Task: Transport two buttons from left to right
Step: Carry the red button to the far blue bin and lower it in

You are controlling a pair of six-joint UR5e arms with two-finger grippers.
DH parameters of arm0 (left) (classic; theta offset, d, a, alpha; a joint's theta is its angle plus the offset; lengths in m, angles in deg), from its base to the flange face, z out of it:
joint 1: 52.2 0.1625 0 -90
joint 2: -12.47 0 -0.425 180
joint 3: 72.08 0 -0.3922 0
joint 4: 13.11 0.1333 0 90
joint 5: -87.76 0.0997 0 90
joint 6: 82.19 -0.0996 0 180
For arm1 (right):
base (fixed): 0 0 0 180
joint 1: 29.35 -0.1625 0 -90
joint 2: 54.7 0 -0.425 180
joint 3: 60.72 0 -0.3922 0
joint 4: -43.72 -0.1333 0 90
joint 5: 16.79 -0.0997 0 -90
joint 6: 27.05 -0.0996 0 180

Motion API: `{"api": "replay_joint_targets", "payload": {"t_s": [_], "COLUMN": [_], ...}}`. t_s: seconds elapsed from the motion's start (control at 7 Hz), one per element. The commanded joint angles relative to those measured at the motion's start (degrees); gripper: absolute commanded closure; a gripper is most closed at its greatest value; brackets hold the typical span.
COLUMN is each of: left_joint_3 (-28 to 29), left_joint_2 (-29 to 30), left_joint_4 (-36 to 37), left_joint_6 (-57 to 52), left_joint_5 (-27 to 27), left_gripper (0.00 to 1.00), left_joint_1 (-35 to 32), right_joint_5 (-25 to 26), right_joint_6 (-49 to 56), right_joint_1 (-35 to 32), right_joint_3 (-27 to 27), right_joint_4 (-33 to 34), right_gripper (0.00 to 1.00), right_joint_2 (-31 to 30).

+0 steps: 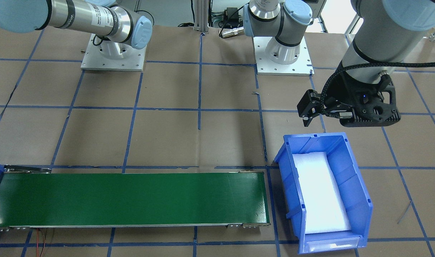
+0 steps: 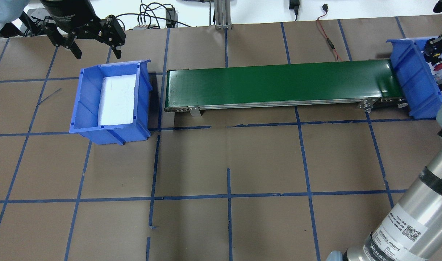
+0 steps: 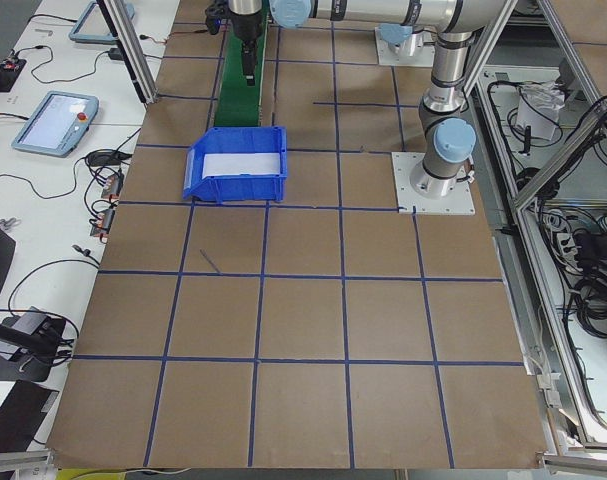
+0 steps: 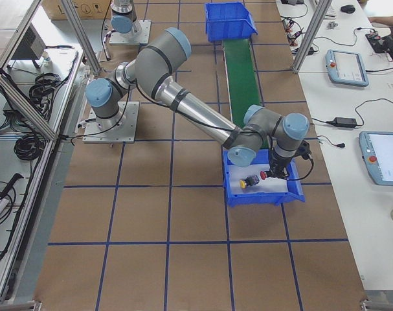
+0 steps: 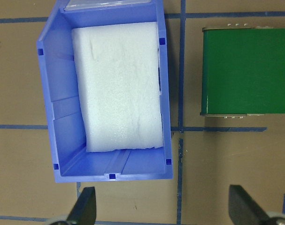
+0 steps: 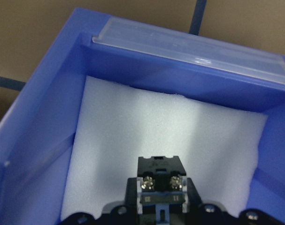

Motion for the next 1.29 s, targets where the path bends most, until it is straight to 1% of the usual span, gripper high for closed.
{"api": "replay_joint_targets", "payload": {"t_s": [0.0,0.29,0.43,0.71,1.0,1.14], "left_joint_3": [0.0,0.0,0.0,0.0,0.0,0.0], "left_joint_2": [0.0,0.0,0.0,0.0,0.0,0.0], "left_joint_4": [0.0,0.0,0.0,0.0,-0.1,-0.1], "left_joint_6": [0.0,-0.1,-0.1,-0.1,-0.1,-0.1], "left_joint_5": [0.0,0.0,0.0,0.1,0.0,0.0], "left_gripper": [0.0,0.0,0.0,0.0,0.0,0.0], "left_joint_1": [0.1,0.1,0.1,0.2,0.2,0.2], "right_joint_5": [-0.5,-0.5,-0.6,-1.7,-1.8,-1.9], "right_joint_6": [0.0,0.0,0.0,0.1,0.3,0.3], "right_joint_1": [0.0,0.0,0.0,0.0,0.0,0.0], "right_joint_3": [0.0,0.0,0.0,0.3,1.4,1.4], "right_joint_4": [1.3,1.3,1.3,1.3,0.6,0.6], "right_gripper": [0.92,0.9,0.74,0.59,0.5,0.49], "right_joint_2": [1.3,1.3,1.3,1.3,1.8,2.0]}}
